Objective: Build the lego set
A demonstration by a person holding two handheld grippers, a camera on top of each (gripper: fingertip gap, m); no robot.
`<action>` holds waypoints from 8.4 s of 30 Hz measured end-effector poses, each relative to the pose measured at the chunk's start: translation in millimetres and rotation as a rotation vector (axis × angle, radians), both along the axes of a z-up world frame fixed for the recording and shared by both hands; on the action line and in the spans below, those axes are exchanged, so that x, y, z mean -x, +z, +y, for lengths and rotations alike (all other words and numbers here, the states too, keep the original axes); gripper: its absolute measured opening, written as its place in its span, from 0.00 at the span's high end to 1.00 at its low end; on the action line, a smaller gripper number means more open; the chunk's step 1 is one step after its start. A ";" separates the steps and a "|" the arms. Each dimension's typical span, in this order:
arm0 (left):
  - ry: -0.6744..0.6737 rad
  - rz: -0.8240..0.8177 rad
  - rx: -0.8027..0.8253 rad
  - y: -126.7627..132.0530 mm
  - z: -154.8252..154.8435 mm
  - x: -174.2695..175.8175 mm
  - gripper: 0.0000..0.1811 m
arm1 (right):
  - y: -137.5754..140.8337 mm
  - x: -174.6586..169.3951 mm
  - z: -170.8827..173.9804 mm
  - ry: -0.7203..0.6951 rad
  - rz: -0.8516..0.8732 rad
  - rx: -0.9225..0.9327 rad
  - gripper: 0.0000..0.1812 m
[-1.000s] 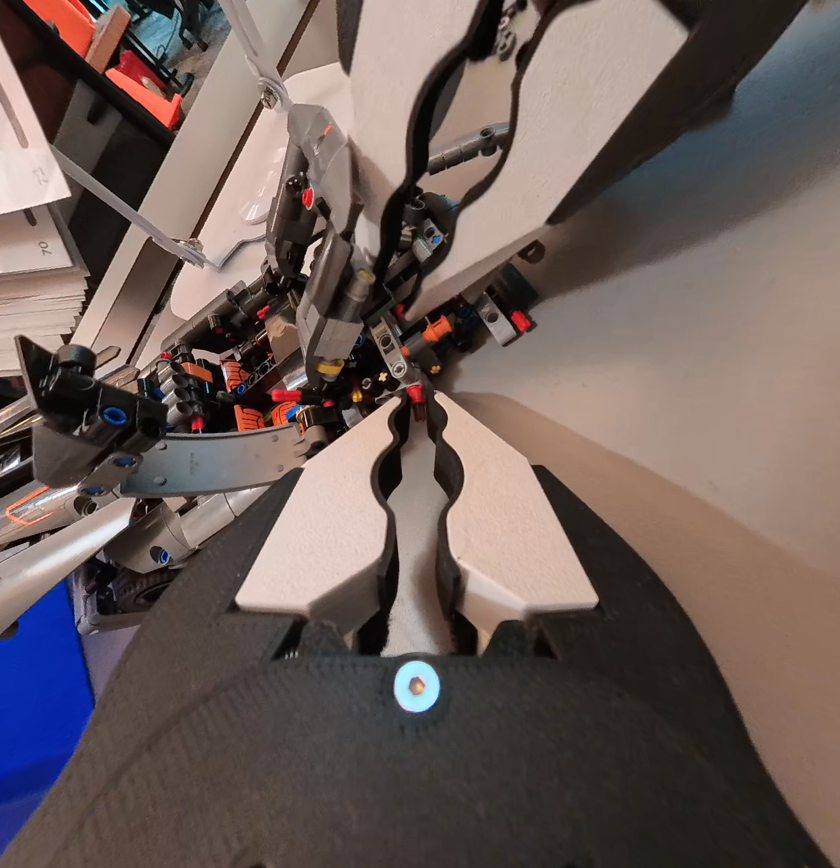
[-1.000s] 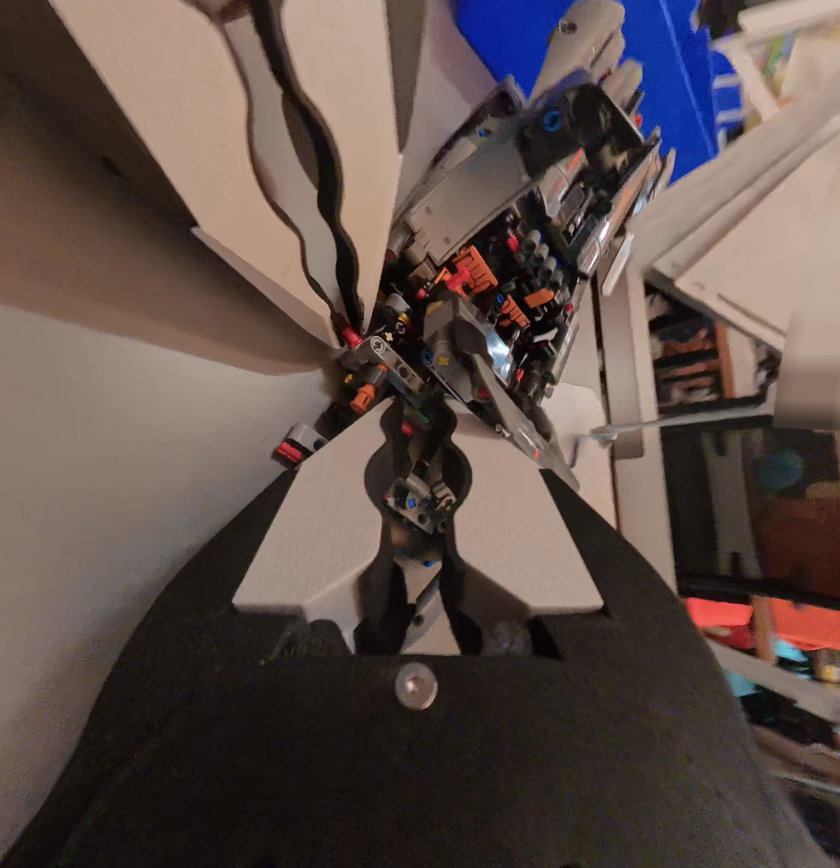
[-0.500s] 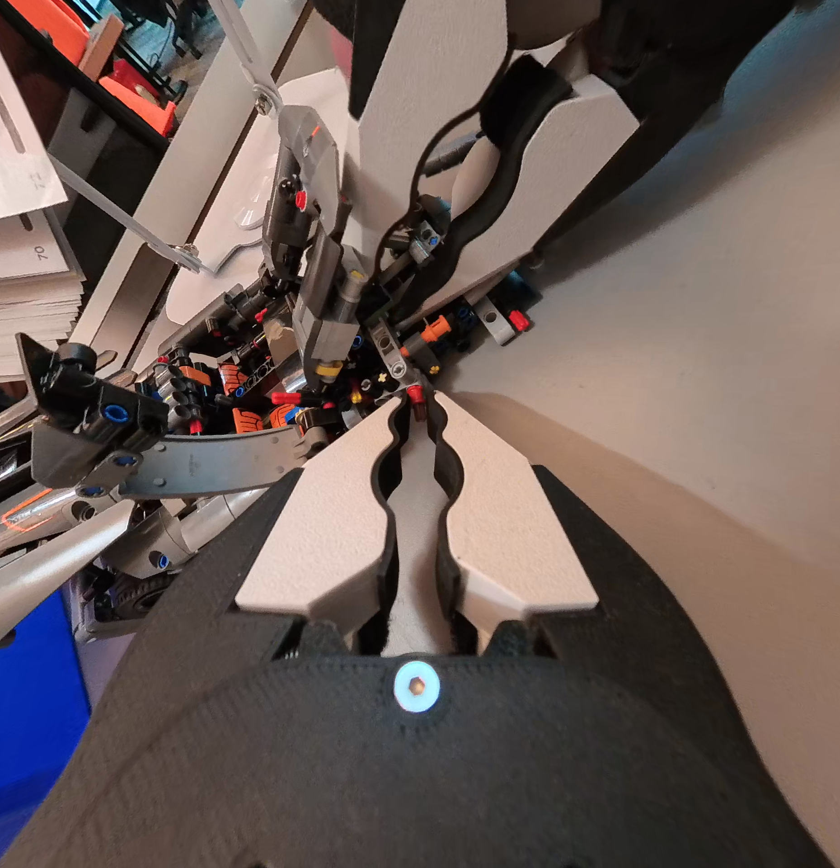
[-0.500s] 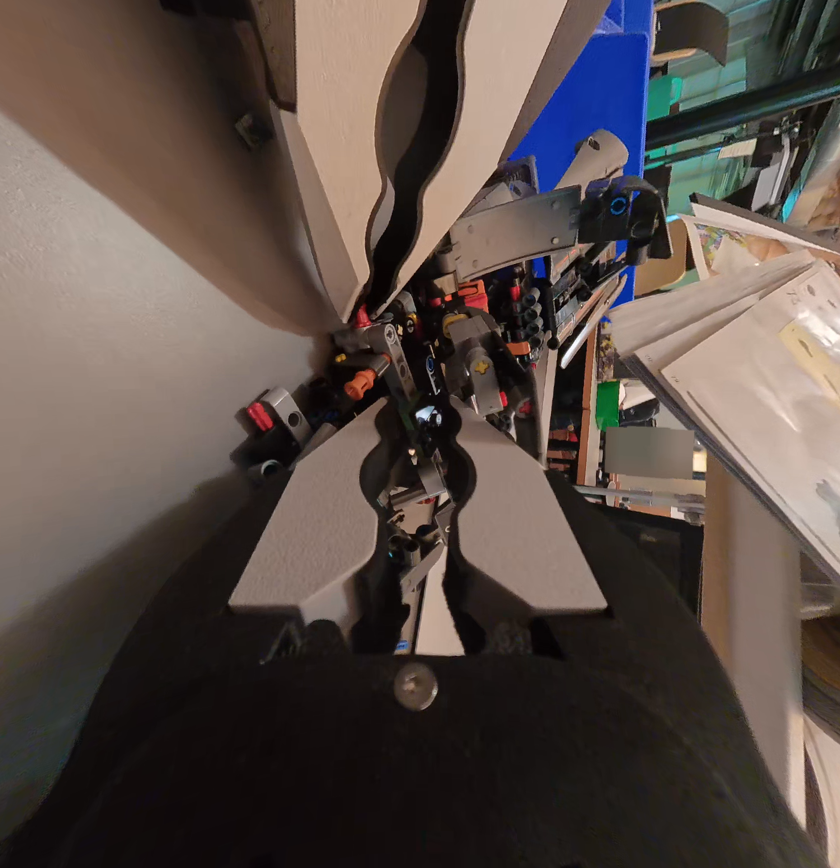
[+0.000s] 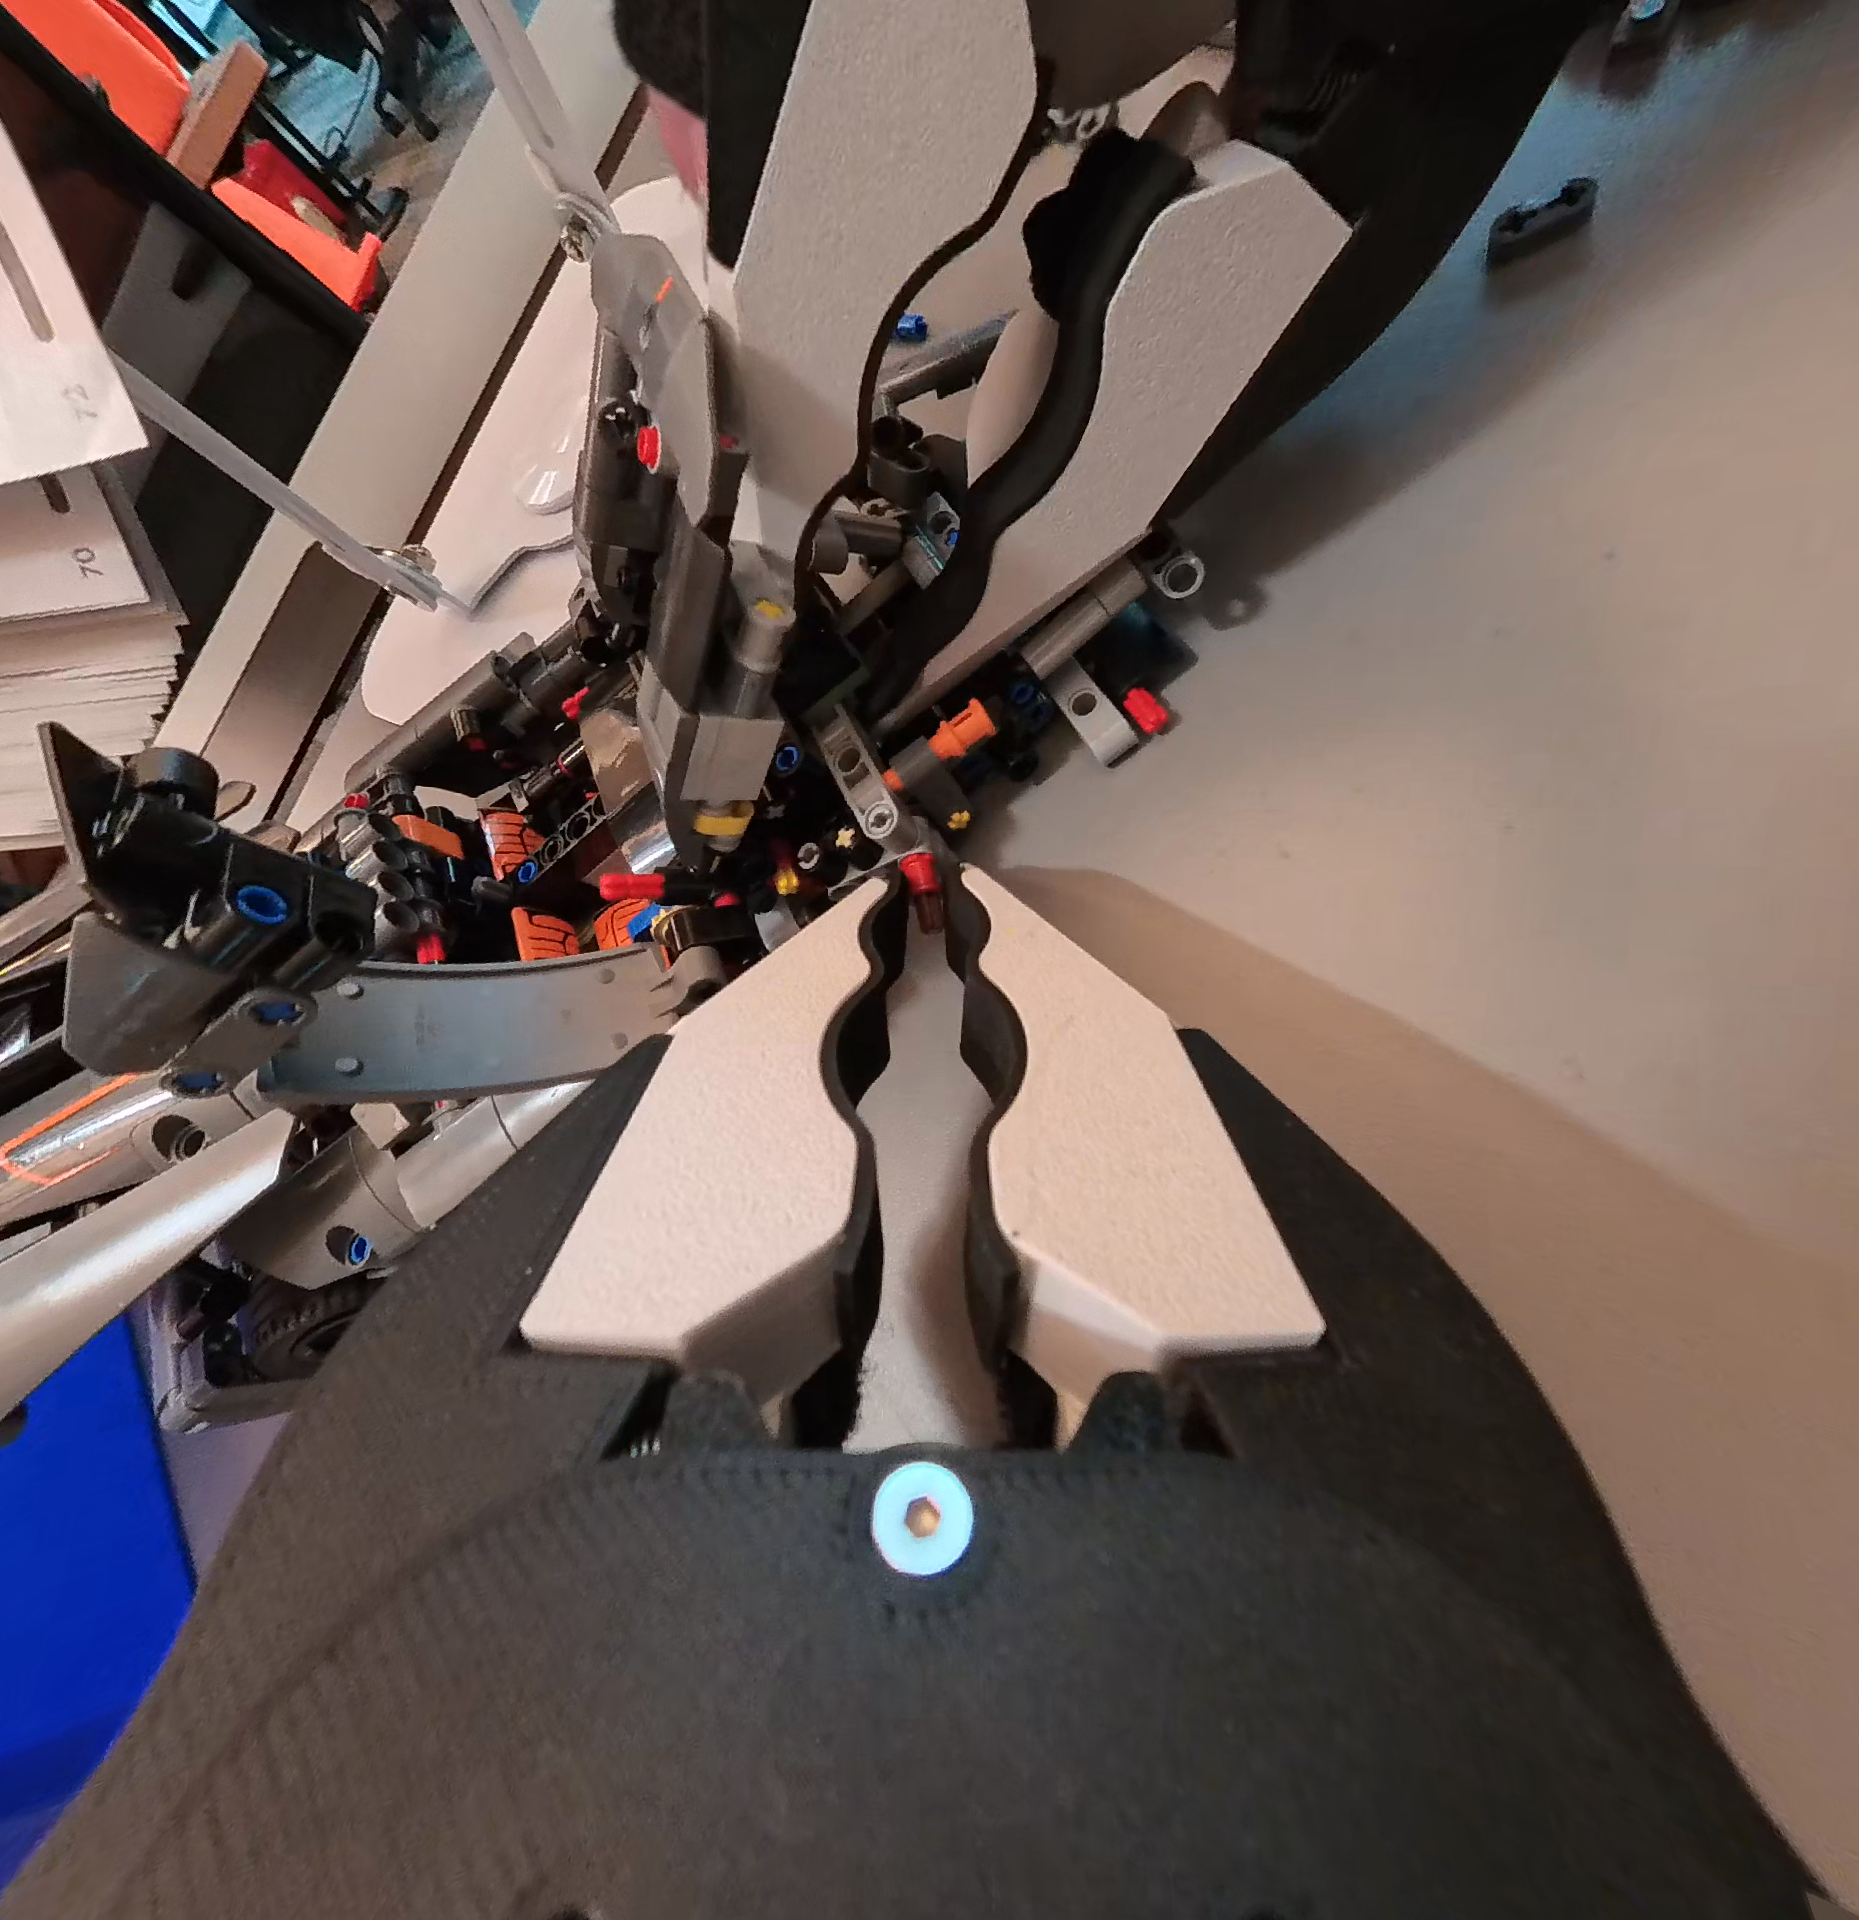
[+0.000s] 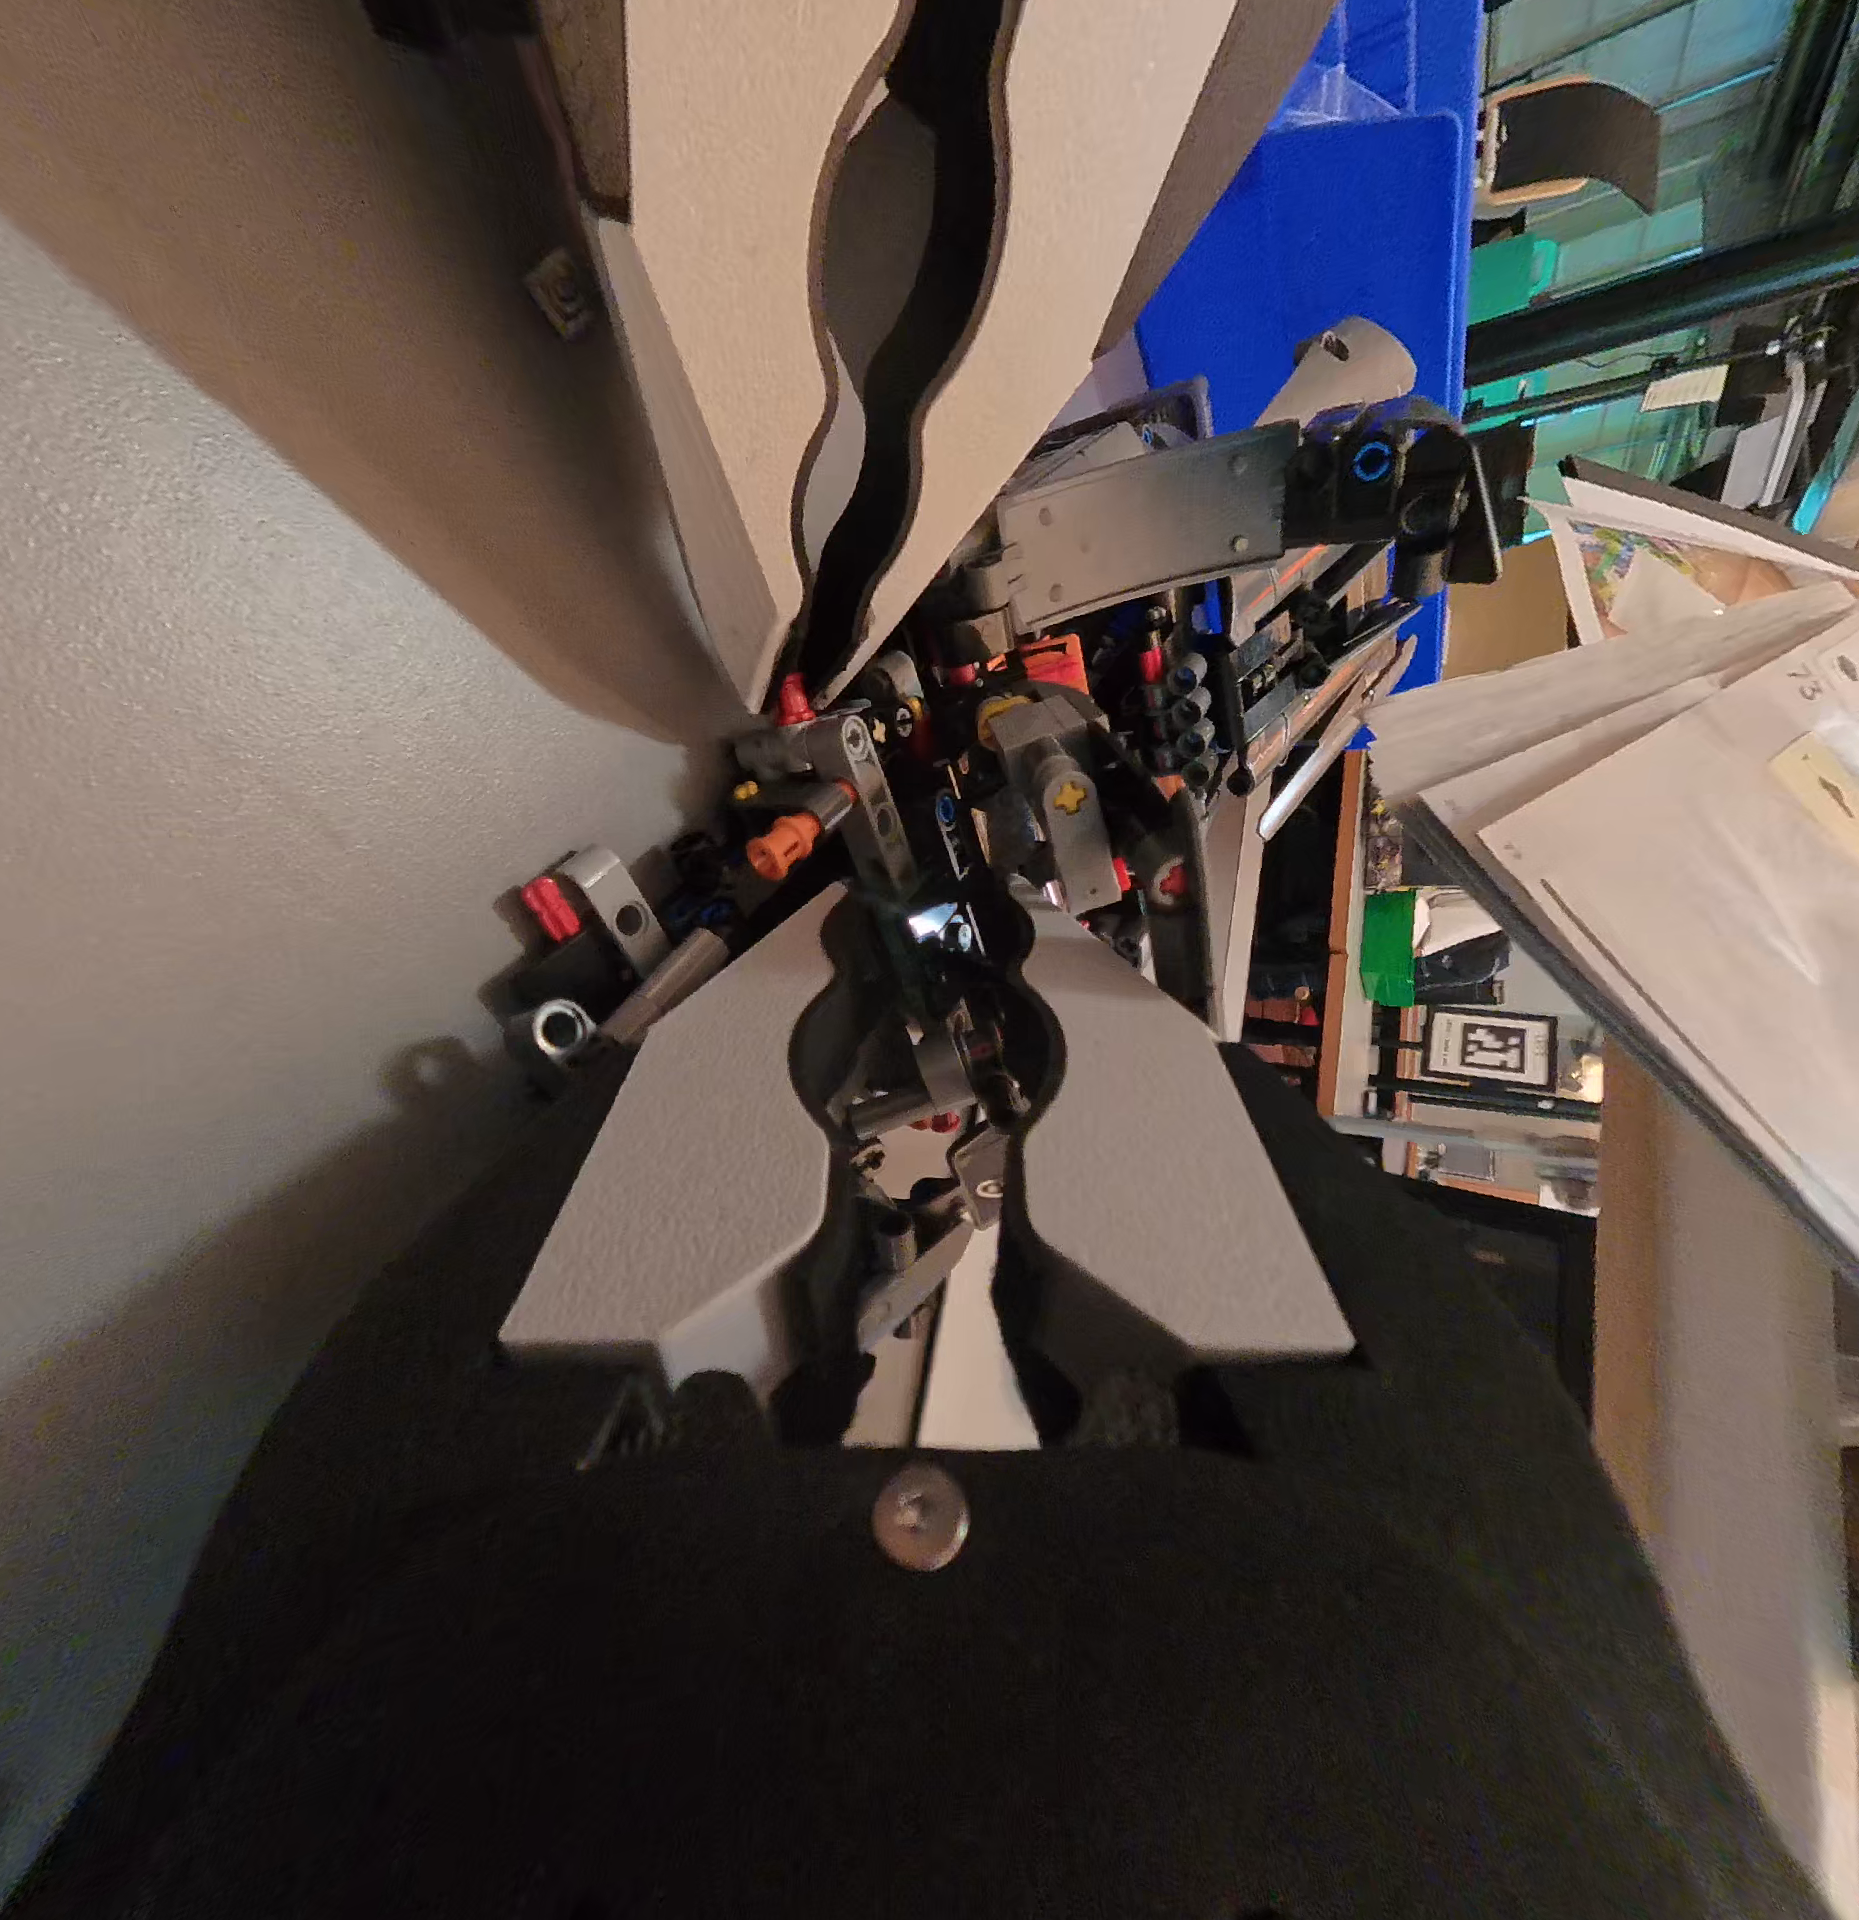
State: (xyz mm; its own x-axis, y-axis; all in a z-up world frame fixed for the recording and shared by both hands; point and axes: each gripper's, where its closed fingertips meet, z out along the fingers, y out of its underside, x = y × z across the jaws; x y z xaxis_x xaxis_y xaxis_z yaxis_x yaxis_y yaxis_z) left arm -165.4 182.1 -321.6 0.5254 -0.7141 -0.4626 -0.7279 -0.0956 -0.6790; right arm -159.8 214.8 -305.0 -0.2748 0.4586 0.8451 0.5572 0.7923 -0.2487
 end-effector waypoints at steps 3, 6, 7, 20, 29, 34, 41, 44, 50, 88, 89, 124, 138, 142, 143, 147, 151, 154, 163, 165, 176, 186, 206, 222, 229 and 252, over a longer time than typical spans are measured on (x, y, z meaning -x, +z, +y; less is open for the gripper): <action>-0.001 -0.003 -0.001 0.4 -0.1 0.3 0.98 | 1.5 -0.2 0.7 -0.018 0.036 0.026 0.87; -0.004 -0.001 -0.001 0.1 -0.4 0.0 0.98 | 2.8 0.2 0.2 -0.001 0.025 -0.013 0.87; -0.005 -0.001 0.001 0.0 -0.5 0.0 0.98 | 2.6 0.1 -0.3 0.009 0.015 -0.030 0.87; -0.002 0.001 0.002 -0.4 0.2 0.8 0.98 | -3.0 1.2 0.1 0.029 -0.056 -0.034 0.92; -0.006 0.004 0.004 -1.1 -0.2 0.5 0.98 | -3.1 1.7 -0.7 0.008 -0.055 -0.028 0.92; -0.002 0.002 0.004 -0.9 0.2 1.0 0.98 | -3.1 2.3 -0.1 -0.020 -0.024 0.034 0.93; 0.005 0.008 0.002 -1.4 1.0 1.6 0.98 | -2.4 3.1 0.5 -0.065 0.026 0.153 0.94; 0.008 0.006 0.004 -1.3 1.3 2.0 0.98 | -2.0 3.8 0.7 -0.089 0.053 0.215 0.94; 0.011 0.002 0.003 -0.7 1.8 2.4 0.98 | -1.2 4.2 1.1 -0.117 0.097 0.338 0.95; 0.018 0.007 0.006 -1.7 2.7 3.3 0.98 | -2.5 6.5 -4.9 -0.102 0.101 0.363 0.95; 0.019 0.008 0.003 -1.6 2.8 3.5 0.98 | -2.2 6.7 -4.7 -0.109 0.109 0.386 0.95; 0.005 0.025 -0.014 -2.4 2.8 1.3 0.98 | -10.9 2.0 -23.5 -0.437 -0.028 0.879 0.96; 0.026 0.039 -0.010 -4.0 4.0 2.3 0.98 | -12.4 -1.7 -24.6 -0.436 -0.045 0.827 0.98; 0.020 0.035 -0.010 -3.6 2.7 0.0 0.98 | -12.3 -3.3 -25.5 -0.436 -0.038 0.864 0.97; 0.019 0.026 -0.008 -2.7 2.2 -0.6 0.98 | -12.1 -3.6 -25.6 -0.434 -0.034 0.887 0.97; 0.010 0.003 -0.019 1.0 1.9 -4.4 0.97 | -11.5 -4.6 -26.7 -0.405 -0.030 0.948 0.96; 0.009 -0.011 -0.032 3.8 2.8 -4.7 0.92 | -11.5 -6.2 -27.4 -0.395 -0.057 0.892 0.96; 0.015 -0.009 -0.043 5.3 3.1 -5.8 0.91 | -11.5 -6.2 -27.4 -0.402 -0.057 0.882 0.96; 0.059 0.000 -0.063 9.3 5.7 -5.1 0.94 | -11.7 -5.8 -27.7 -0.417 -0.041 0.922 0.97; 0.055 -0.022 -0.058 10.5 5.5 -6.2 0.94 | -11.9 -5.4 -27.8 -0.415 -0.039 0.919 0.97; 0.080 -0.036 -0.054 11.0 7.7 -4.5 0.94 | -11.0 -3.5 -27.8 -0.410 -0.023 1.093 0.97; 0.096 -0.035 -0.045 10.6 7.6 -2.9 0.95 | -11.7 -3.2 -28.6 -0.372 -0.044 0.930 0.98; 0.073 -0.050 -0.045 10.9 7.8 -4.2 0.95 | -6.2 -14.7 -29.7 -0.372 -0.092 1.002 0.95; 0.086 -0.023 -0.067 11.4 8.4 -5.6 0.94 | -17.1 -13.1 -31.0 -0.406 -0.125 0.853 0.97; 0.074 -0.029 -0.065 11.3 6.8 -7.7 0.95 | -16.7 -15.9 -32.7 -0.423 -0.117 0.872 0.98; 0.011 -0.051 -0.072 13.8 3.4 -19.5 0.91 | -14.1 -26.4 -33.3 -0.380 -0.101 1.051 0.97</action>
State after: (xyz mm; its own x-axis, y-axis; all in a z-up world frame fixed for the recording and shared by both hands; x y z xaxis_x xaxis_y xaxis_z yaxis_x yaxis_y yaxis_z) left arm -145.9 185.4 -307.8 0.5573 -0.6738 -0.4853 -0.6916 -0.0533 -0.7203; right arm -133.4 181.5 -319.2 -0.0104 0.9995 -0.0289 0.7736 -0.0102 -0.6335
